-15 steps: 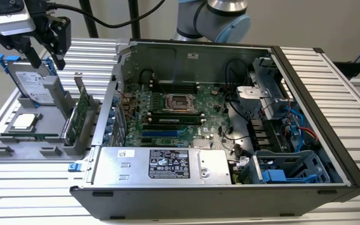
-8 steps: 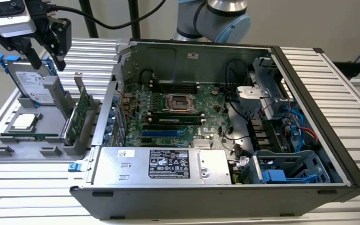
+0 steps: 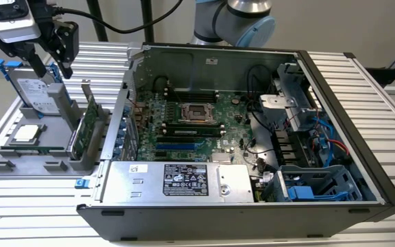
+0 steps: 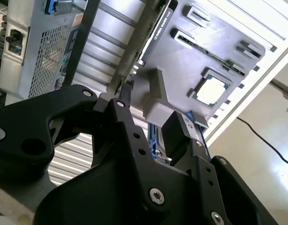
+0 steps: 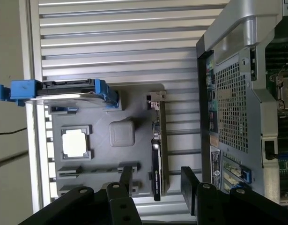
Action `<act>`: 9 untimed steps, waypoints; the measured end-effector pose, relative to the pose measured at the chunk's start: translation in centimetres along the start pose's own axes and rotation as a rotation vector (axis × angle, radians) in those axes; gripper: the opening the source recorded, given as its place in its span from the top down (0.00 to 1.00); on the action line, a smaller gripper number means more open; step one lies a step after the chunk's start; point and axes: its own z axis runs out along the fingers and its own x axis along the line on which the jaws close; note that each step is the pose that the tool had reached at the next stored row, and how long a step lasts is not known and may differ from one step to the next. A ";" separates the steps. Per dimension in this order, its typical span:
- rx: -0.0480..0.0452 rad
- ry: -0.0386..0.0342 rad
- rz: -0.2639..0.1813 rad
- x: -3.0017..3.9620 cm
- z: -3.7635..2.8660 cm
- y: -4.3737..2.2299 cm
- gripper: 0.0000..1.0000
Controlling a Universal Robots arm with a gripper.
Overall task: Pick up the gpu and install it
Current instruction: 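Pick up the gpu and move the gpu toward the slot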
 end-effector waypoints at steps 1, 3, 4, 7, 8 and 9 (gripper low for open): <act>0.0000 0.0000 0.000 0.00 0.03 0.00 0.00; 0.0000 0.0001 0.000 0.00 0.10 -0.01 0.00; 0.0000 0.0001 0.000 0.00 0.14 -0.01 0.00; 0.0000 0.0001 0.000 0.01 0.28 -0.01 0.00; 0.0000 0.0002 0.000 0.01 0.32 -0.02 0.00; 0.0000 0.0002 0.000 0.00 0.37 -0.02 0.00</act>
